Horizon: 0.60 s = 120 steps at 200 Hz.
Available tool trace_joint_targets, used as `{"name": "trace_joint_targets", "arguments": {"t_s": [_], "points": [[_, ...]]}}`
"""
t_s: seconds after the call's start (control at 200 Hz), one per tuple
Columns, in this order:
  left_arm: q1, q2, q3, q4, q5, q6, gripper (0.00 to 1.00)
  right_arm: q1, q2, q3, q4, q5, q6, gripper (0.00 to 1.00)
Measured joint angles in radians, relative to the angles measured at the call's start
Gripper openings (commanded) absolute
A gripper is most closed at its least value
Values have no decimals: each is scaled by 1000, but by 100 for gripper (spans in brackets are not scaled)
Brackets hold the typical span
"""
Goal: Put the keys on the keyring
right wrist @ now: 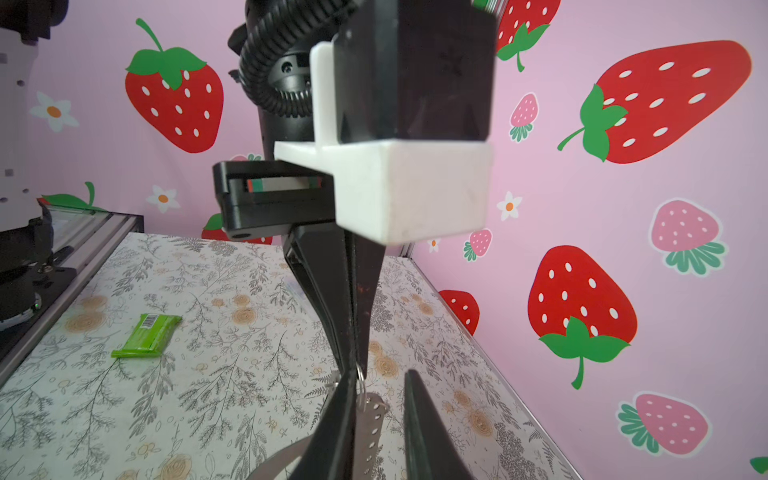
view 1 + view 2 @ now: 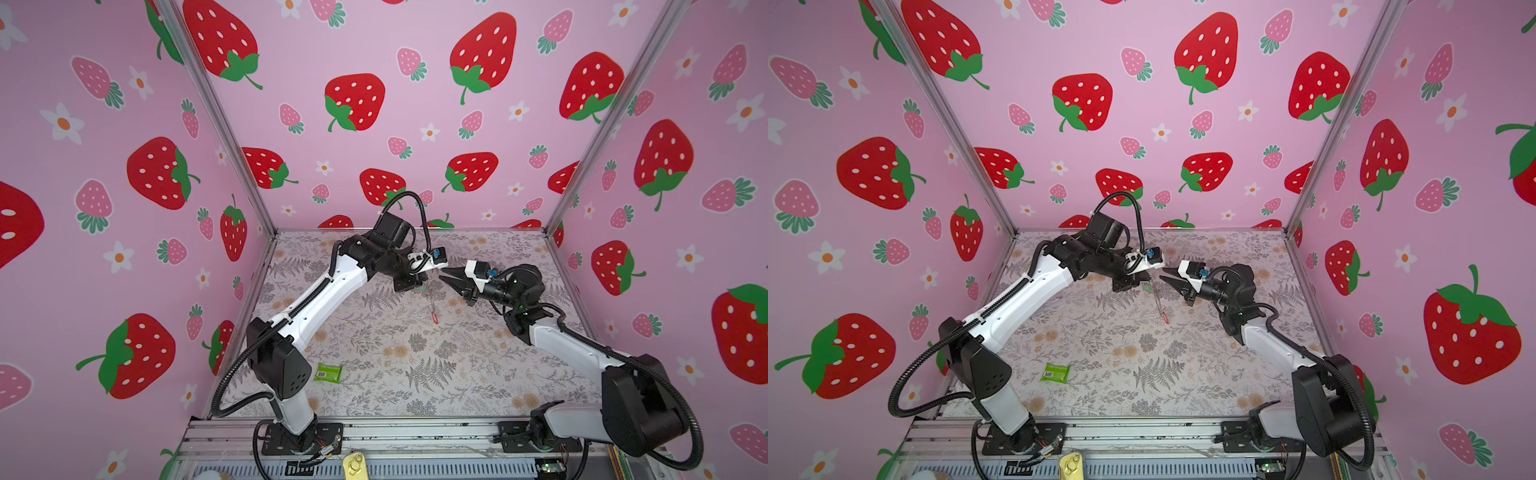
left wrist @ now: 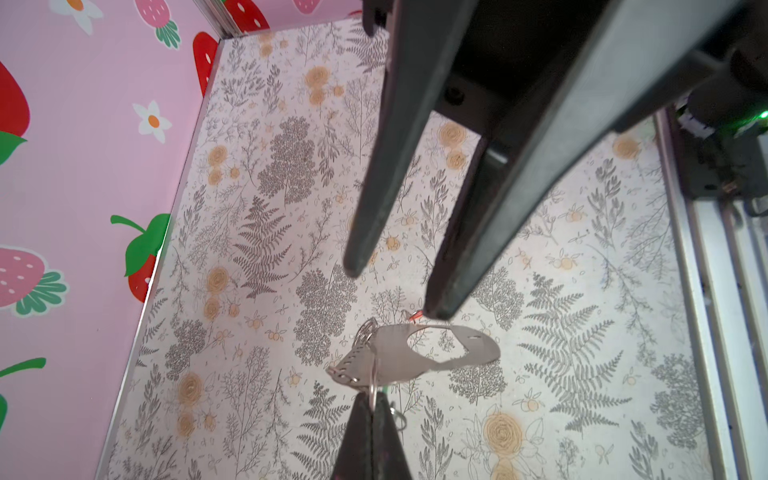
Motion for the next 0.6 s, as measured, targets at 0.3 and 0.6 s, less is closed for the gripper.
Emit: {"name": "trace_joint_targets", "arguments": {"t_s": [0.3,0.6], "points": [[-58,28,91,-105,-117,14,0,42,17,14,-66,-7,-49,18],[-88,45,156,-171,-176,19,0,46,17,1,-68,14,-64,18]]}}
